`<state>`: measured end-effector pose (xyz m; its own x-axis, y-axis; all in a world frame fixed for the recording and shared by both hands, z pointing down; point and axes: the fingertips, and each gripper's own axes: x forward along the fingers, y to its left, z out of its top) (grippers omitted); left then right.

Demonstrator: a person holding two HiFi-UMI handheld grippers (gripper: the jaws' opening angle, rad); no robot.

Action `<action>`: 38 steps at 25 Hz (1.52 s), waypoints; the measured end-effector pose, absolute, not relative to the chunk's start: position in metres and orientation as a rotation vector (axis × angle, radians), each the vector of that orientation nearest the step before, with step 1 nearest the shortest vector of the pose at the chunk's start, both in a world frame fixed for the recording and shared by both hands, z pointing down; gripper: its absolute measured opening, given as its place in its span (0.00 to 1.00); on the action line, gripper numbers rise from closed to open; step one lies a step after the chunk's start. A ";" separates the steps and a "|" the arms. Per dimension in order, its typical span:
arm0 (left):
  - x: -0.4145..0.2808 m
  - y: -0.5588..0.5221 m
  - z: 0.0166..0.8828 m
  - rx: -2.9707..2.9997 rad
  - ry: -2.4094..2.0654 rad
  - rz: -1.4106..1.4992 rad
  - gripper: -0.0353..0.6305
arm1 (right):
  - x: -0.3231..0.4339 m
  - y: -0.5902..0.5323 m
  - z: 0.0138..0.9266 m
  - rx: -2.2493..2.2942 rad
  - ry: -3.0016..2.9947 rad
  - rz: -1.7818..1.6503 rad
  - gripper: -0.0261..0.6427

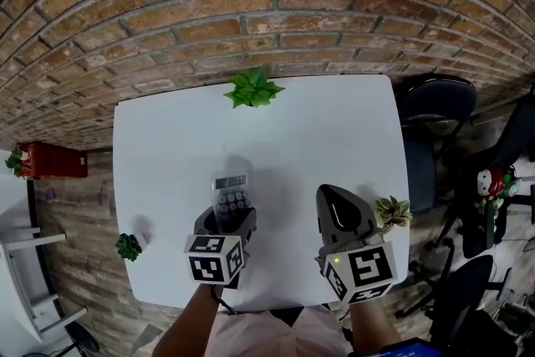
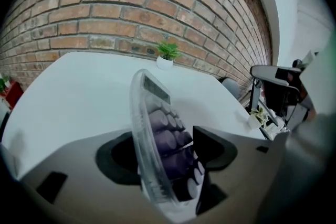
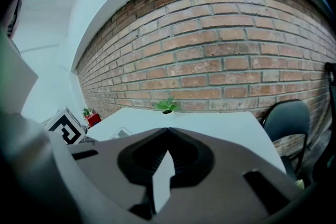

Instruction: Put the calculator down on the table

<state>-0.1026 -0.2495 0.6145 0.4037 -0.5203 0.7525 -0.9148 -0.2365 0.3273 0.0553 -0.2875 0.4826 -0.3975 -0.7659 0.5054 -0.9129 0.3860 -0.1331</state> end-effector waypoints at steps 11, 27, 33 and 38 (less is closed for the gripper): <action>-0.114 -0.250 0.616 1.893 -1.297 0.696 0.61 | 0.051 -0.286 0.481 1.448 -2.293 0.550 0.04; -0.131 -0.246 0.580 1.961 -1.469 0.723 0.66 | 0.043 -0.279 0.473 1.429 -2.321 0.531 0.04; -0.152 -0.242 0.502 2.041 -1.672 0.521 0.66 | 0.017 -0.272 0.440 1.380 -2.421 0.438 0.04; -0.160 -0.234 0.422 2.133 -1.794 0.302 0.64 | 0.000 -0.265 0.398 1.354 -2.518 0.326 0.04</action>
